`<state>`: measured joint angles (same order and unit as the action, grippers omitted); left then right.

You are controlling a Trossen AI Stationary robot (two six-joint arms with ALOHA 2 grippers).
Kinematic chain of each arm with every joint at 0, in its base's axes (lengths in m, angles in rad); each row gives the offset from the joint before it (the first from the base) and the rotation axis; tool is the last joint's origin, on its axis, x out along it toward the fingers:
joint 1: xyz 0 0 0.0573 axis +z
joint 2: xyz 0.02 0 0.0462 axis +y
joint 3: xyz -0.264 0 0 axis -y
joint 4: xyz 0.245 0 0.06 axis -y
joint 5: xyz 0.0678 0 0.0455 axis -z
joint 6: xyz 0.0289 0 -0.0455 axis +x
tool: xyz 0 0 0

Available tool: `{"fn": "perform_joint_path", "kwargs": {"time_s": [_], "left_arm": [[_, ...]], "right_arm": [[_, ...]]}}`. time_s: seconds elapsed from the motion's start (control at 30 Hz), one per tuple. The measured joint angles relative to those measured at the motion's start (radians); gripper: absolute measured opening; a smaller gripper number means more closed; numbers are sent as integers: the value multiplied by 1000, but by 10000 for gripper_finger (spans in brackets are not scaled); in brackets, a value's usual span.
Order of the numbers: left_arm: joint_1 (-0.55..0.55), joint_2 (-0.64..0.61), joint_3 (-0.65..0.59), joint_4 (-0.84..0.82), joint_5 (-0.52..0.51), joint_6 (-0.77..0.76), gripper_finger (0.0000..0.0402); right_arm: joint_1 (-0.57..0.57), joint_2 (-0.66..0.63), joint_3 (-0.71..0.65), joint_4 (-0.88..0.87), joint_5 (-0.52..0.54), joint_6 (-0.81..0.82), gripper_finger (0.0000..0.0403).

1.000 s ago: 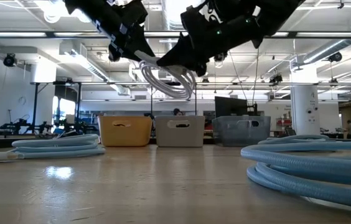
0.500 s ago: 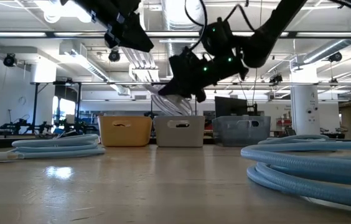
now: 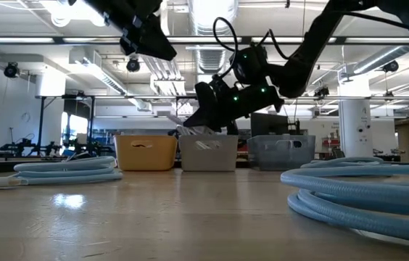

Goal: Pick & Place USB Port
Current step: Put the top white display cable into the gray bin, then put the white display cable into the gray bin

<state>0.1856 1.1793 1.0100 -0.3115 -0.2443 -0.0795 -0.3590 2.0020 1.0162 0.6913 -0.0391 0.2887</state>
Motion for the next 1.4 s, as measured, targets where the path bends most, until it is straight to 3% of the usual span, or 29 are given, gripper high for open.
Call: {"fn": "perform_joint_path", "kwargs": {"time_s": [0.27,0.57,0.83,1.1,1.4], "left_arm": [[0,0,-1,-53,0,-12,135],[-8,0,-1,-60,0,-26,135],[-73,0,-1,-134,48,-34,135],[-263,6,-1,-298,70,-128,135],[-585,79,-1,-396,116,-238,135]], "right_arm": [[1,-38,5,-26,-6,-64,126],[1,-160,4,-230,-4,-133,162],[23,-293,4,-414,-14,-139,167],[111,-427,4,-713,-15,-144,155],[231,-469,-10,-743,-18,-213,150]]}}
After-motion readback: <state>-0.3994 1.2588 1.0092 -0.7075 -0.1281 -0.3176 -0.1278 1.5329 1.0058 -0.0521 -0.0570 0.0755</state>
